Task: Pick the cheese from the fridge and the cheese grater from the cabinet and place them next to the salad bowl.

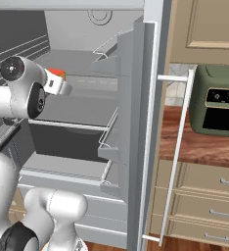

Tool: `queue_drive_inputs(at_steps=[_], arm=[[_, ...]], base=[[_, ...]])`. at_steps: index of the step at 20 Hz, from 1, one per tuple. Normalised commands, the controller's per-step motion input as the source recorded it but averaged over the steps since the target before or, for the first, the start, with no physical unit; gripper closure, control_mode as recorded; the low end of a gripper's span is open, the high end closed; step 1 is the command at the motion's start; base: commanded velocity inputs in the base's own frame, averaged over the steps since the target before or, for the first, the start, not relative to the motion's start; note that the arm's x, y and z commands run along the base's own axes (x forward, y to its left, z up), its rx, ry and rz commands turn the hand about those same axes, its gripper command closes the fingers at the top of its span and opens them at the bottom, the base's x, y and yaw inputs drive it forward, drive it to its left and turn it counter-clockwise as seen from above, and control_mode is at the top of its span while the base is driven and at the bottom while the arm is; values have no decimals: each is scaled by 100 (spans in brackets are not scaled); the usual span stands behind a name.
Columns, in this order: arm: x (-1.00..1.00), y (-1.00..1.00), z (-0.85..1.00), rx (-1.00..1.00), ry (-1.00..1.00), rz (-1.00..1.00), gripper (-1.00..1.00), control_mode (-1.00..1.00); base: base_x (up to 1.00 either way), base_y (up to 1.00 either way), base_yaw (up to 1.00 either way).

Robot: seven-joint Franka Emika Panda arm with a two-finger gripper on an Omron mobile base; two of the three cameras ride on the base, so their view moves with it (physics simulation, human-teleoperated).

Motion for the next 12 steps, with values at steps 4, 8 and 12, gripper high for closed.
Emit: queue_drive_inputs(at_steps=[4,8,12], arm=[[-63,-9,0,0,0,0,100,-100],[-63,0,0,0,0,0,100,-100],[-61,-9,0,0,0,0,100,-100]], base=[[0,0,0],[0,0,0],[0,0,0]])
